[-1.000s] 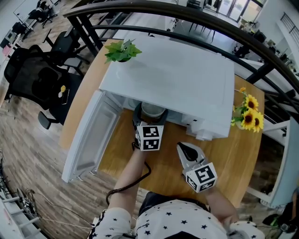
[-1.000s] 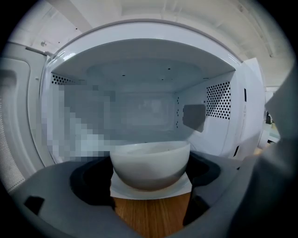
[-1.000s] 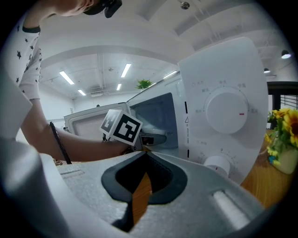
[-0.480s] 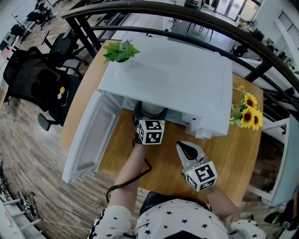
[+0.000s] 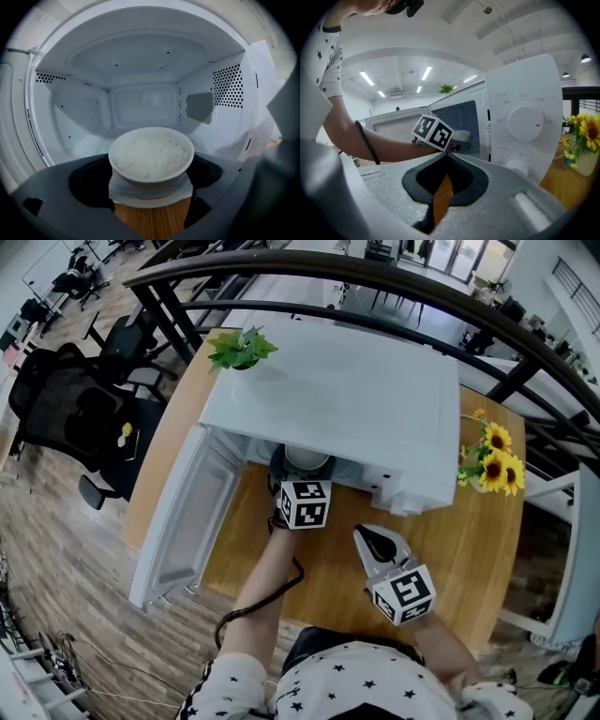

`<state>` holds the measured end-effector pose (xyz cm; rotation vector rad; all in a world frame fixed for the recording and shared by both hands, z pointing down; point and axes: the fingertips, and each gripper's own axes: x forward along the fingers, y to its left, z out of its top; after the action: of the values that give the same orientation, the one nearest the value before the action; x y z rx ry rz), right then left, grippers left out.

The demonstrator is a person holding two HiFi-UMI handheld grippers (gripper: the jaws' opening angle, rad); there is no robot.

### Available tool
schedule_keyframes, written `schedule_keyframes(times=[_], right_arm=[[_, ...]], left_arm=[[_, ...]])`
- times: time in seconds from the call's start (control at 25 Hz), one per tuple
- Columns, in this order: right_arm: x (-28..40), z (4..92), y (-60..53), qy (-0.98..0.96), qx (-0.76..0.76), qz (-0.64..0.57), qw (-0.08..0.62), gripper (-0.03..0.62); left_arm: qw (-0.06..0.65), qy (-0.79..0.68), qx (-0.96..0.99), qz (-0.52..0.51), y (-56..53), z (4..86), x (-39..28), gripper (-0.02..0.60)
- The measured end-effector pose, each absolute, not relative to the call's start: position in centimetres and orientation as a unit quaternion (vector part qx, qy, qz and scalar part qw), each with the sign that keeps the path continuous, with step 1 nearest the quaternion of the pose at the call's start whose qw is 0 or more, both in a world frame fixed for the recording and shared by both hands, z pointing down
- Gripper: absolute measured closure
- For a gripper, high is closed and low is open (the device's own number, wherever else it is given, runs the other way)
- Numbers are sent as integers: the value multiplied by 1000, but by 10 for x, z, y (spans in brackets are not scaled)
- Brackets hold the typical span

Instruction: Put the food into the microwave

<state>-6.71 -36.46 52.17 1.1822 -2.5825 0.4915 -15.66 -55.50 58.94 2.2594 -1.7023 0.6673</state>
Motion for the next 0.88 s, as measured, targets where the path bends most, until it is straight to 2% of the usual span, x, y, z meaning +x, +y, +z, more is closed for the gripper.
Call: schedule_keyframes(times=[0.36,0.88], right_arm=[[-57,514,-339,-885,418,160,125,589],[-53,491,-268,-890,421,130,112,589]], left_arm=[[129,-581,771,224,-523,583,-156,114],[133,-593,771,188,-424,548,-159,114]])
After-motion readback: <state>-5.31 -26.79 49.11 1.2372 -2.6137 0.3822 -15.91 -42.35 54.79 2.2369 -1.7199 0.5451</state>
